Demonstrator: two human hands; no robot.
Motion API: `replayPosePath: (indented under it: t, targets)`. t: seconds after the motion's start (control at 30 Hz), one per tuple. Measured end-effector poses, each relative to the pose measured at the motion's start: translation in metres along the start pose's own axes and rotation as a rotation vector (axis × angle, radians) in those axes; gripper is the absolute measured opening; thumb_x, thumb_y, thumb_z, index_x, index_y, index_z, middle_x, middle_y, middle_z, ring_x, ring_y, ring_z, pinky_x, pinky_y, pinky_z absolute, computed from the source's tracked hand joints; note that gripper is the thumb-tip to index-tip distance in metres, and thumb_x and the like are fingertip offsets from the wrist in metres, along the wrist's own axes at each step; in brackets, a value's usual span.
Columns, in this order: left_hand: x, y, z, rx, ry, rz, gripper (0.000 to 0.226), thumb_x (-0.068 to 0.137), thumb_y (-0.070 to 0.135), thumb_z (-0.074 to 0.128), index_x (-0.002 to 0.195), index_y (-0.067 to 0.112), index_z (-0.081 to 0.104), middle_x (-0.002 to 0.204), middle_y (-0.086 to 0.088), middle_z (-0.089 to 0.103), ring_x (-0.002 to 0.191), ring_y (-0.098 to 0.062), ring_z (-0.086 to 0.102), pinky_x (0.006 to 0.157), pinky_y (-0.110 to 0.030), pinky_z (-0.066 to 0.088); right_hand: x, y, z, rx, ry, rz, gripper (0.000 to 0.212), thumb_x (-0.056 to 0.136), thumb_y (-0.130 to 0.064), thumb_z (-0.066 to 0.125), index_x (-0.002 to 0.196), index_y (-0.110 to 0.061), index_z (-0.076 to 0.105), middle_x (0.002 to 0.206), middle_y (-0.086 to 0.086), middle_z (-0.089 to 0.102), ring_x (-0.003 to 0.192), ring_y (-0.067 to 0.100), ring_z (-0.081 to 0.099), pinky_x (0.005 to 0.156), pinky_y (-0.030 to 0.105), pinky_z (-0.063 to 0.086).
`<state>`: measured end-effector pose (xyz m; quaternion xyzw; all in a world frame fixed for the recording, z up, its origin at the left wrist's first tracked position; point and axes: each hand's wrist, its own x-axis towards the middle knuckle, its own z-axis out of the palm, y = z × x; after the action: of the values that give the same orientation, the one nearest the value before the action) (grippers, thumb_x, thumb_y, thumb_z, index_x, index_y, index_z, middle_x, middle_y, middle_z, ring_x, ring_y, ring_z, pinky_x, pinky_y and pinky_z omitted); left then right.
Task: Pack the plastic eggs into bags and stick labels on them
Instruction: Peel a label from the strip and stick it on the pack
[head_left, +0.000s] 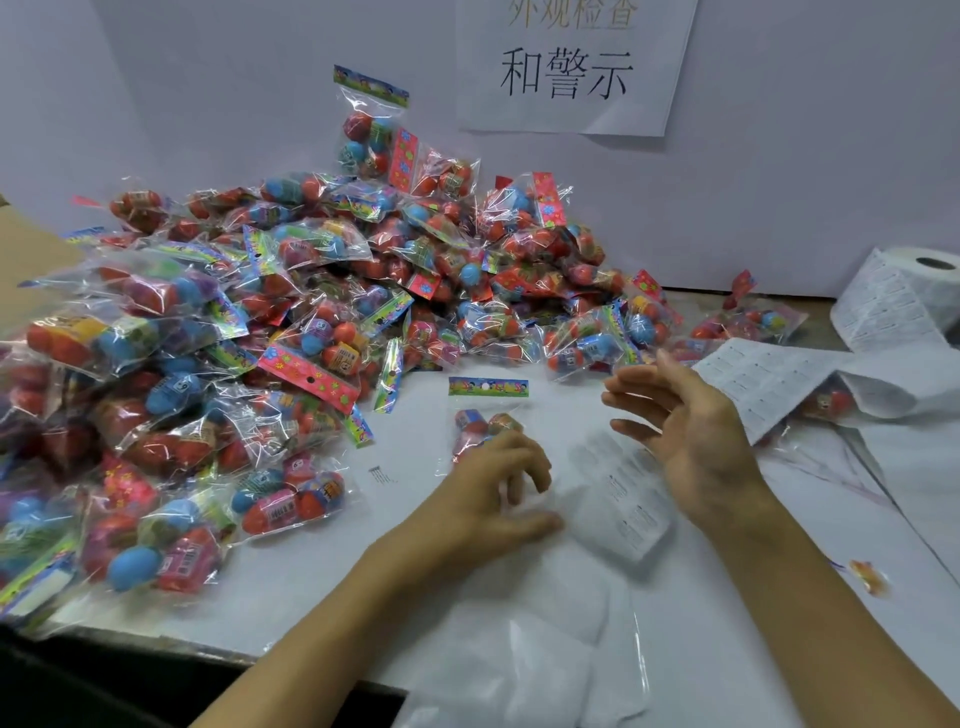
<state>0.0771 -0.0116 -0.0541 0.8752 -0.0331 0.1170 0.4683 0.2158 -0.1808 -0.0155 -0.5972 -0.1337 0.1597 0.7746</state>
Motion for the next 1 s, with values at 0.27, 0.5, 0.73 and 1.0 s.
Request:
replayPosePath:
  t: [0.27,0.5,0.73,1.0]
  targets:
    - [0.006,0.006,-0.022,-0.642,0.123,-0.396,0.023,0.064,0.010,0.067,0.079,0.018,0.052,0.071,0.005,0.060,0.058,-0.005,0.059,0.053,-0.016,0.045,-0.014,0.001,0.001,-0.518,-0.252,-0.338,0.014,0.072,-0.010,0.058,0.079,-0.017,0.069,0.075,-0.004,0.068,0.074,0.016,0.061,0.069,0.023,0.052]
    - [0.000,0.006,-0.025,-0.588,-0.027,-0.306,0.041,0.077,-0.001,0.081,0.111,0.019,0.069,0.096,0.010,0.078,0.086,-0.006,0.072,0.074,-0.020,0.056,-0.025,0.002,0.009,-0.834,-0.595,-0.279,0.018,0.079,-0.011,0.076,0.068,-0.023,0.067,0.072,-0.004,0.066,0.062,0.002,0.052,0.061,0.021,0.042]
    - [-0.002,0.006,-0.019,-0.524,0.002,-0.295,0.058,0.081,-0.014,0.076,0.132,0.009,0.062,0.128,-0.018,0.069,0.106,-0.023,0.068,0.096,-0.045,0.056,-0.024,0.003,0.007,-0.838,-0.575,-0.245,0.033,0.066,-0.054,0.083,0.068,-0.023,0.072,0.071,-0.004,0.068,0.060,0.004,0.054,0.057,0.020,0.042]
    - [-0.003,0.001,-0.013,-0.532,0.002,-0.237,0.051,0.086,-0.013,0.071,0.131,0.009,0.064,0.124,-0.009,0.073,0.109,-0.020,0.070,0.094,-0.034,0.057,-0.023,0.007,0.006,-0.897,-0.614,-0.212,0.015,0.082,-0.032,0.082,0.072,-0.023,0.076,0.069,-0.009,0.067,0.060,0.001,0.052,0.060,0.017,0.039]
